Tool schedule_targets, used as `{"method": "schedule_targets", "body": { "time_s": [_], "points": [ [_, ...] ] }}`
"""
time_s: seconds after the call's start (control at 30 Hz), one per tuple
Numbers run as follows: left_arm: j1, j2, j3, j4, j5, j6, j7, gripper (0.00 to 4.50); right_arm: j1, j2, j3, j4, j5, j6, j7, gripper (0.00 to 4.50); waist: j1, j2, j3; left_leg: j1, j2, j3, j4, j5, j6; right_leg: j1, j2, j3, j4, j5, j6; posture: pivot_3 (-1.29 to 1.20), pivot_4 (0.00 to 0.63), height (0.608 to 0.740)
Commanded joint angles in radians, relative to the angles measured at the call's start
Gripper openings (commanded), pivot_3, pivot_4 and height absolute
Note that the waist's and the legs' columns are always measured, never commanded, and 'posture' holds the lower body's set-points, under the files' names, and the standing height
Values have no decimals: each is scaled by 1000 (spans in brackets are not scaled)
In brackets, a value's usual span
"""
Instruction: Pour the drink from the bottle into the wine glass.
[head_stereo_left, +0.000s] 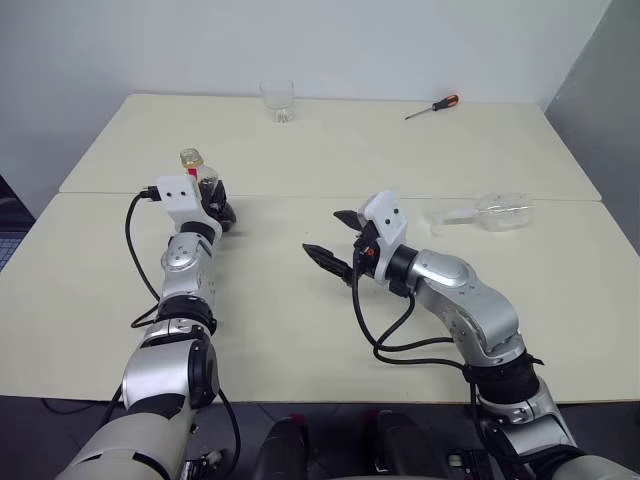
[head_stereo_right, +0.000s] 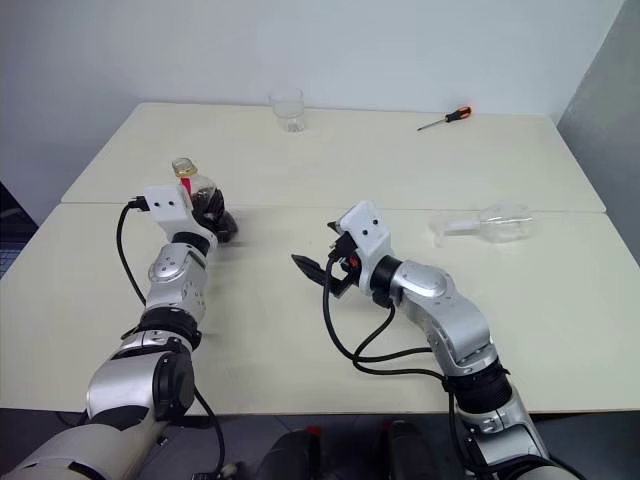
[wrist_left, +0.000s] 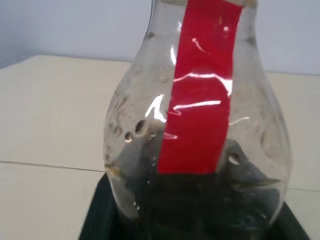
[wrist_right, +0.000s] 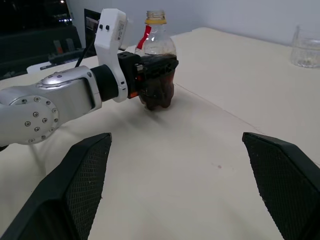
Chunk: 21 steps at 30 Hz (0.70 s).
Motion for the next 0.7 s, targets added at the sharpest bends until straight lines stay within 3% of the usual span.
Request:
{"method": "schedule_targets", "body": {
  "time_s": [0.03,0.2,0.4,0.7],
  "points": [
    [16,11,11,-11,2,-32,19,2950,-8,11,-27,-15,9,9,-17,4500,0,0,0,0,0,0,0,0,0,0,0,0,0,0,0,0,150,740],
    [27,9,16,-33,-10,-26,22,4473,7,11,-31,-19,12,23,-26,4500,1,0,0,0,0,0,0,0,0,0,0,0,0,0,0,0,150,740],
    [78,-6,6,-125,-16,1,6,4473,18,6,-37,-25,17,33,-24,4500,0,0,0,0,1,0,0,0,0,0,0,0,1,0,0,0,150,740],
    [226,-36,-14,-463,-38,169,8,4473,58,-23,-37,-47,5,46,-26,4500,1,0,0,0,2,-1,0,0,0,0,-1,1,1,0,0,0,150,740]
  ]
}}
